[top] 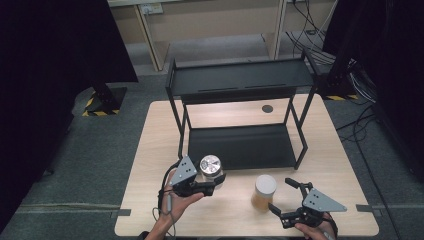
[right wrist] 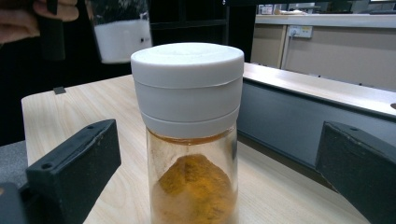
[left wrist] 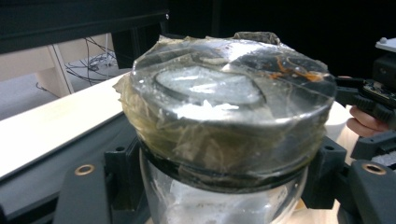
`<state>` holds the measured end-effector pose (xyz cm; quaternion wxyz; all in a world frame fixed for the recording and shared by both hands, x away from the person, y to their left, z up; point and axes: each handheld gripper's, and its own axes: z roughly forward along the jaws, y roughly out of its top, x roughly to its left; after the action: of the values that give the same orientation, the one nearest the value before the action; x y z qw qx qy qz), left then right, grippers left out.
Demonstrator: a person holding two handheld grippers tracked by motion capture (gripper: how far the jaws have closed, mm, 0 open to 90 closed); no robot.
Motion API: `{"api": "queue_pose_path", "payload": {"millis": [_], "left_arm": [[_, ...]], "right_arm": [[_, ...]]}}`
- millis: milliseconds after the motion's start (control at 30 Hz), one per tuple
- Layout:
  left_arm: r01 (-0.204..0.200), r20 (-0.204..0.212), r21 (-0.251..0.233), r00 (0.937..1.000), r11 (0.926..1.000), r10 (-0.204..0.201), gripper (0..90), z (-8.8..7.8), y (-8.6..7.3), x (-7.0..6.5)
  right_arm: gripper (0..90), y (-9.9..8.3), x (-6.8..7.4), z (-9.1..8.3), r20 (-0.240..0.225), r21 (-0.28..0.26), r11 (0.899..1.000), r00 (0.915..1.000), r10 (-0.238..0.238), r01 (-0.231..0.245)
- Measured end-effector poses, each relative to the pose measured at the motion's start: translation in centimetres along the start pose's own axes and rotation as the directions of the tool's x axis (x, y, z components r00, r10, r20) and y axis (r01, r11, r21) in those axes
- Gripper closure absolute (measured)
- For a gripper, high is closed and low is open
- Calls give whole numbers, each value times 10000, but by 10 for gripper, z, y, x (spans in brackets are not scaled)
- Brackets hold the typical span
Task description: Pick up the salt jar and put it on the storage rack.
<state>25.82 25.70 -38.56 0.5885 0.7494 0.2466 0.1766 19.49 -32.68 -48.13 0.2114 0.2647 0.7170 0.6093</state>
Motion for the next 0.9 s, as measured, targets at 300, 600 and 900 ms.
{"api": "queue_pose_path", "payload": {"millis": [300, 600, 900], "left_arm": [[76, 137, -120, 9999, 9999, -74, 309, 3, 27, 10], [-249, 131, -150, 9996, 9996, 251, 309, 8, 55, 13], [-328, 41, -145, 9995, 9994, 329, 309, 14, 86, 19]], "right_arm": [[3, 0, 0, 0, -6, 6, 10000, 10000, 8, -8], [3, 0, -1, 0, 5, 0, 10000, 10000, 17, -17], [3, 0, -1, 0, -9, 8, 10000, 10000, 28, -28]]}}
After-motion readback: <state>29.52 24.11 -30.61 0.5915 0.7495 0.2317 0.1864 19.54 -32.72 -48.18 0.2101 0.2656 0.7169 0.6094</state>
